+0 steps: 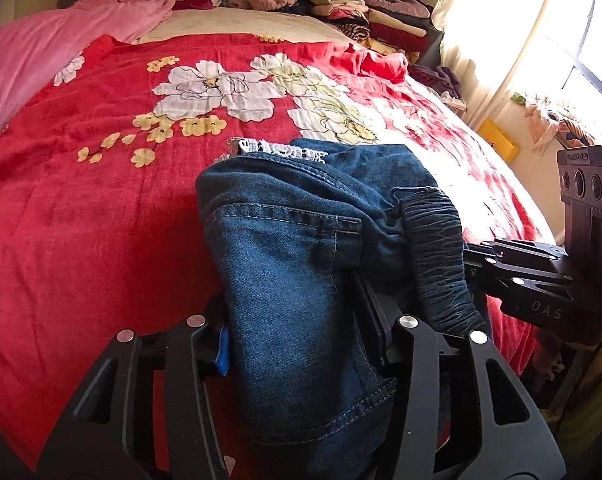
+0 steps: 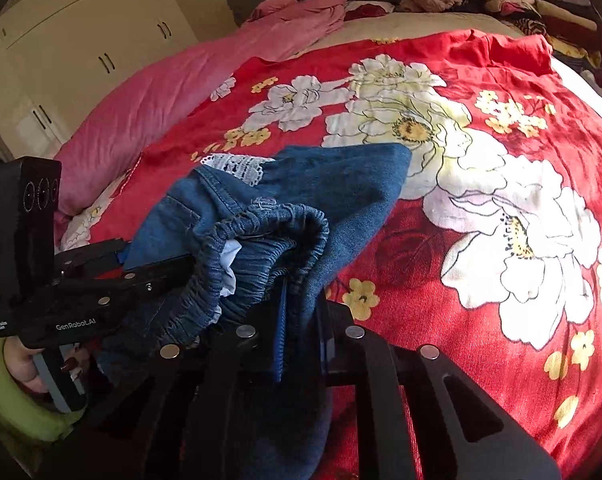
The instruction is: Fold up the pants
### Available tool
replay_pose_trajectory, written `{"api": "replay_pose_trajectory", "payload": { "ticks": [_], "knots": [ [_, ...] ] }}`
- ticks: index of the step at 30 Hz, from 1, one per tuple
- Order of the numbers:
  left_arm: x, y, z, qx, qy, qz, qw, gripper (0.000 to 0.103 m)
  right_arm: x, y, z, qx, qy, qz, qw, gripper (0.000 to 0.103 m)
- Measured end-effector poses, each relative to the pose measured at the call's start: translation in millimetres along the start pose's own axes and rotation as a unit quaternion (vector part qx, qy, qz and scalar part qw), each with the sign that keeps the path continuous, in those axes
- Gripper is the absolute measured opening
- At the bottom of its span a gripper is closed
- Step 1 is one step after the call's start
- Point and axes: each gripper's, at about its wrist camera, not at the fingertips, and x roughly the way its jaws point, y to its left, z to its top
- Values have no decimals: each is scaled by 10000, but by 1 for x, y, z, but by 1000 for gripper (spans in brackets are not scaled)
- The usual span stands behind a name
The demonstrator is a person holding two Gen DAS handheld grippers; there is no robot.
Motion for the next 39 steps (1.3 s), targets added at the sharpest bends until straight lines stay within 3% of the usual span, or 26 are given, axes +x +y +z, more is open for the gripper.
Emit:
{"api": "replay_pose_trajectory", "payload": {
  "ticks": [17, 32, 36, 38, 39],
  "knots": [
    [-15, 8, 56, 71, -560, 255, 9981, 36, 0, 12, 69, -383, -478, -159, 9980, 11],
    [8, 16, 62, 44, -486, 420, 9979, 36, 22, 1, 73, -316, -392, -485, 9976, 11],
    [13, 18, 59, 32, -432, 532, 9976, 36, 27, -3, 69, -300, -336, -777, 9960, 14],
    [17, 21, 58, 17, -379, 579, 9976, 36, 29, -7, 66, -259, -299, -934, 9948, 19],
    [18, 22, 57, 3, -363, 591, 9976, 37, 30, -10, 65, -203, -295, -992, 9944, 27]
  ]
}}
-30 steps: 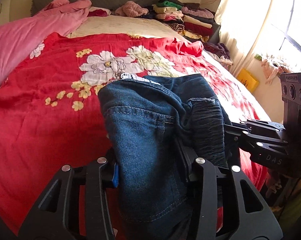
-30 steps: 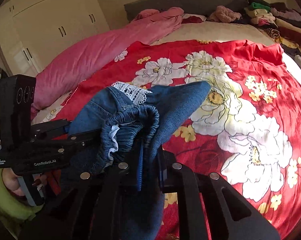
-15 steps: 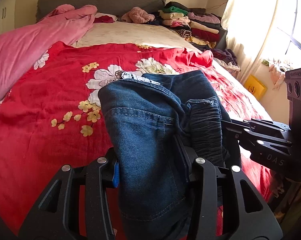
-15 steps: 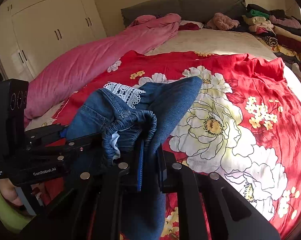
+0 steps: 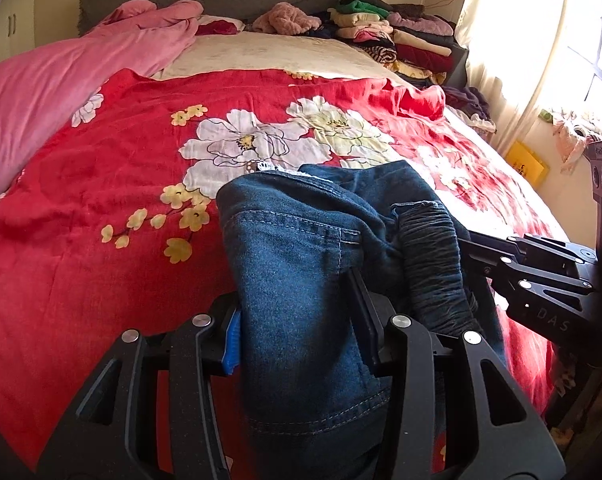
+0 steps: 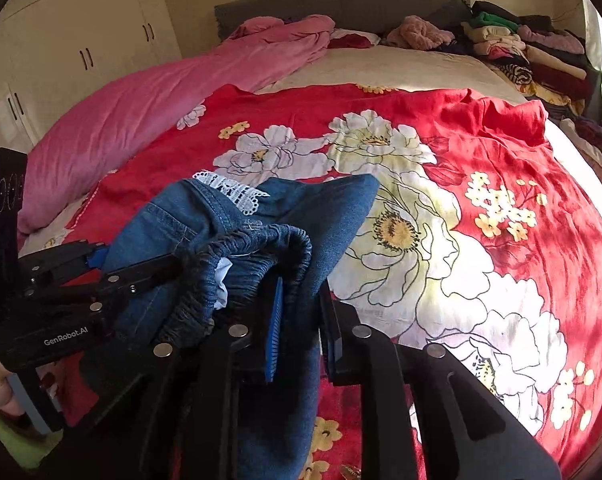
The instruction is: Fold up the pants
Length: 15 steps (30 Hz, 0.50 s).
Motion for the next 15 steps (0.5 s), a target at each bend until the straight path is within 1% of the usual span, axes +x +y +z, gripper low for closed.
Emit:
{"api": "replay_pose_trajectory", "payload": {
  "ticks": [1, 6, 10, 15],
  "knots": [
    [1, 1, -1, -10, 7, 0, 10000, 38, 1, -4, -1, 94, 8, -24, 10000, 37],
    [6, 4, -3, -25, 70, 34, 10000, 46, 4, -15, -6, 287, 97, -125, 9995, 47],
    [9, 4, -6, -37, 117, 37, 9999, 52, 8, -17, -10, 329, 175, -175, 9992, 47],
    [12, 5, -8, -41, 173, 52, 9998, 55, 16, -17, -14, 266, 314, -335, 9986, 47]
  ]
}}
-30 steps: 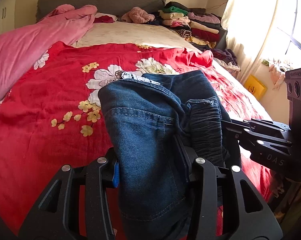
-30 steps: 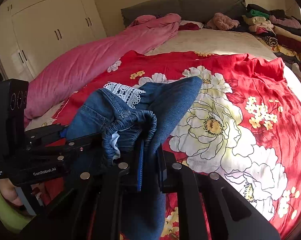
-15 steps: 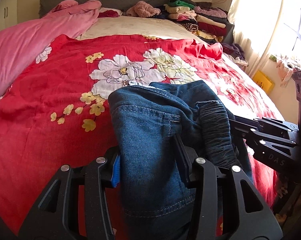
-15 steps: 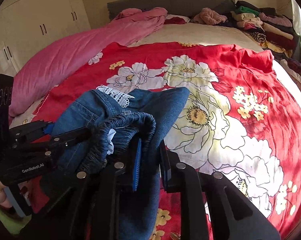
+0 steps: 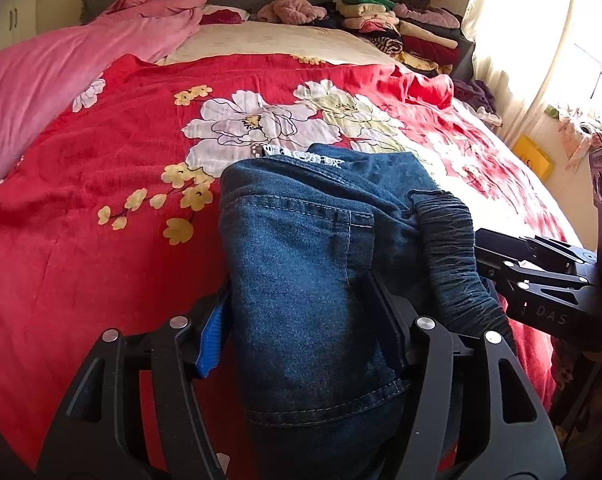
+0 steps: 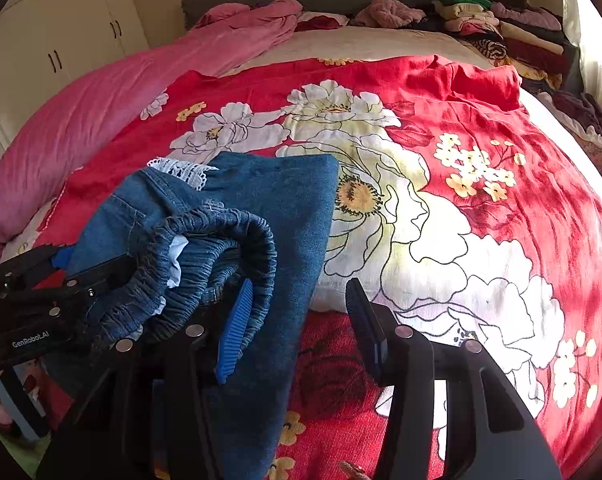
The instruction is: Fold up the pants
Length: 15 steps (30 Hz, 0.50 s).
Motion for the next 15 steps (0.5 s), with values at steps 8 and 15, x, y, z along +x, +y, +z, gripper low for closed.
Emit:
{"api": "replay_pose_trajectory", "payload": {
  "ticks": [8, 15],
  "knots": [
    [4, 4, -3, -96, 58, -1, 9999, 60, 5, -3, -4, 69, 62, -113, 9999, 53],
    [0, 6, -4, -130, 40, -7, 9999, 68, -8, -7, -4, 188, -98, -209, 9996, 71]
  ]
}}
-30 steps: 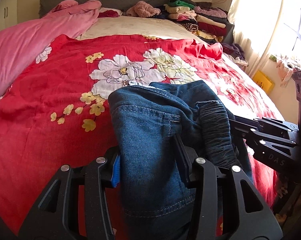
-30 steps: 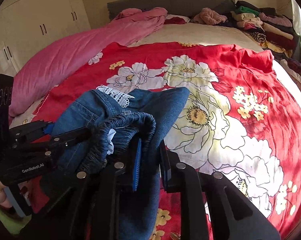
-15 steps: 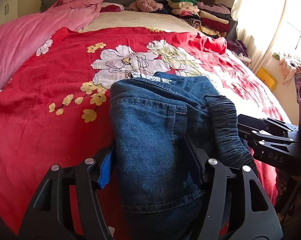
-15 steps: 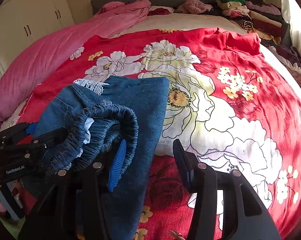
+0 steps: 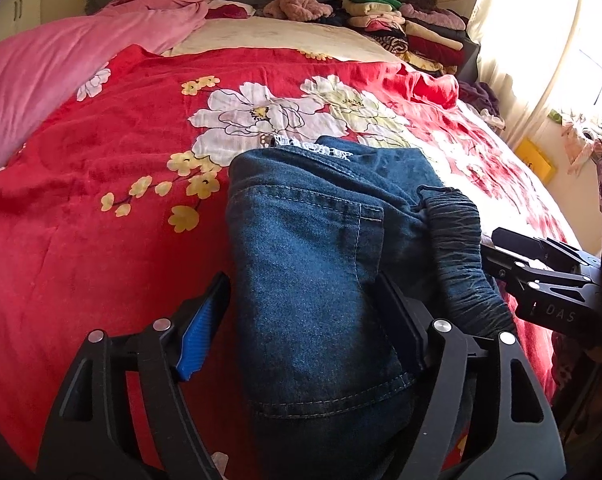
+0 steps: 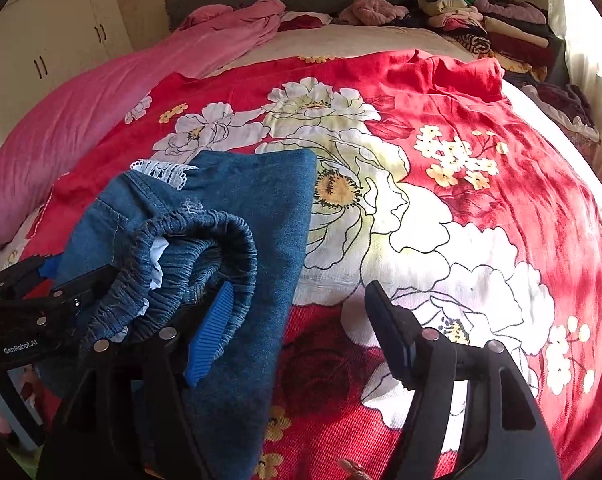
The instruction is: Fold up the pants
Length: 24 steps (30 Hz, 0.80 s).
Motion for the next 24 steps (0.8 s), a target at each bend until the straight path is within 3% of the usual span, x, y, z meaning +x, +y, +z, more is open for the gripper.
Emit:
{"api": "replay_pose_trajectory", "payload": {
  "ticks": [7, 12, 24],
  "knots": [
    [-16, -3, -1, 45, -152, 16, 9999, 81, -26, 0, 2, 89, -367, -46, 9993, 93],
    [-38, -5, 1, 17, -428, 79, 9991, 93, -48, 1, -1, 75, -630, -112, 9979, 98],
    [-84, -10, -1, 18, -846, 148, 9963, 94, -99, 4, -15, 101, -1136, -43, 9935, 98]
  ]
}}
